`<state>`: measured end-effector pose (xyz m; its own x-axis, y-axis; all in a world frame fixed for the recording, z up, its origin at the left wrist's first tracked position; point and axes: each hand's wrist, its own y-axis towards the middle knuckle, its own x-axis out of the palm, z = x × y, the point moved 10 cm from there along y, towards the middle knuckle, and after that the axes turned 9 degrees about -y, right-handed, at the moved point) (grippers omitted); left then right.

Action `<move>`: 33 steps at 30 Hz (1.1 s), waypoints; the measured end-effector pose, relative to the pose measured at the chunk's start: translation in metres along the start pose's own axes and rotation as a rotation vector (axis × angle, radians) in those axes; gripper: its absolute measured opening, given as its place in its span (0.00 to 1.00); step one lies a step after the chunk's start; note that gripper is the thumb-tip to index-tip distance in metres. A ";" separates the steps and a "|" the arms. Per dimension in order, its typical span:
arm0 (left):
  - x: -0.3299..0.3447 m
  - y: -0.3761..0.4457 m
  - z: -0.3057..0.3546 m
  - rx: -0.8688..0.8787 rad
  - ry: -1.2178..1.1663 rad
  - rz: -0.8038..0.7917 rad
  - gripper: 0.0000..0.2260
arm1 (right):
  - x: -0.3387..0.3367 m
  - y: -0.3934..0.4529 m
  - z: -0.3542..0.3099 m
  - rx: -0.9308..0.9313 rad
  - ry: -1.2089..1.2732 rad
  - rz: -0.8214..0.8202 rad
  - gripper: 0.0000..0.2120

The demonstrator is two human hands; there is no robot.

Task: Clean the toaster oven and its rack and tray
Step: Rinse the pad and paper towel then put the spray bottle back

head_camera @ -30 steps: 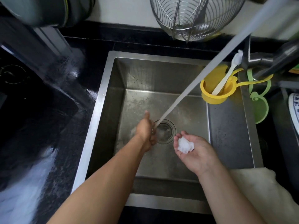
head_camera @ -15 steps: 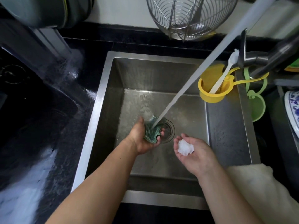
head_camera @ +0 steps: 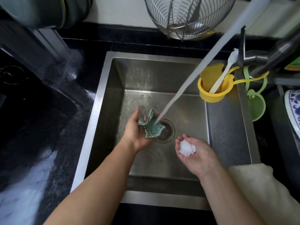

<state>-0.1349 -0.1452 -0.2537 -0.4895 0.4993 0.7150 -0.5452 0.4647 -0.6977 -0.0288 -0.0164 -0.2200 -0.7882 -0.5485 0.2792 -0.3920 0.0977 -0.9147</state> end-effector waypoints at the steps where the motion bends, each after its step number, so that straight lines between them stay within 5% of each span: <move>1: 0.001 -0.002 0.004 0.030 0.026 -0.007 0.13 | 0.000 0.000 0.000 0.000 0.000 0.000 0.12; 2: 0.004 -0.004 0.006 0.057 0.038 -0.025 0.06 | 0.000 0.000 -0.001 0.001 0.000 0.000 0.11; 6: -0.001 0.003 0.009 0.112 0.223 -0.039 0.25 | 0.001 0.000 -0.001 0.008 -0.003 -0.009 0.12; 8: -0.004 0.006 0.004 0.133 0.482 -0.004 0.30 | 0.002 0.000 -0.001 0.008 -0.004 -0.020 0.11; 12: 0.001 -0.003 0.008 0.261 1.090 0.163 0.22 | 0.012 0.000 -0.005 -0.018 0.004 -0.070 0.08; 15: 0.001 -0.019 0.024 0.301 0.959 0.314 0.16 | 0.049 0.003 0.000 -0.003 -0.001 -0.189 0.04; 17: -0.002 -0.034 0.037 0.304 0.716 0.356 0.13 | 0.086 0.009 0.006 0.025 0.034 -0.282 0.10; 20: -0.005 -0.049 0.046 0.249 0.424 0.266 0.22 | 0.127 0.017 0.012 0.054 0.082 -0.357 0.18; 26: -0.048 -0.067 0.056 0.278 0.348 0.398 0.11 | 0.132 0.016 0.030 0.055 0.071 -0.420 0.15; 29: -0.049 -0.061 0.048 0.224 0.339 0.378 0.14 | 0.111 0.006 0.011 -0.080 -0.217 -0.384 0.14; 33: -0.007 -0.045 0.036 0.221 0.456 0.324 0.13 | 0.077 -0.008 -0.075 -0.608 -1.137 -0.003 0.13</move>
<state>-0.1314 -0.1965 -0.2256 -0.3398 0.8759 0.3426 -0.5695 0.0983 -0.8161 -0.1224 0.0027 -0.1695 -0.0603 -0.9155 -0.3978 -0.7816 0.2911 -0.5517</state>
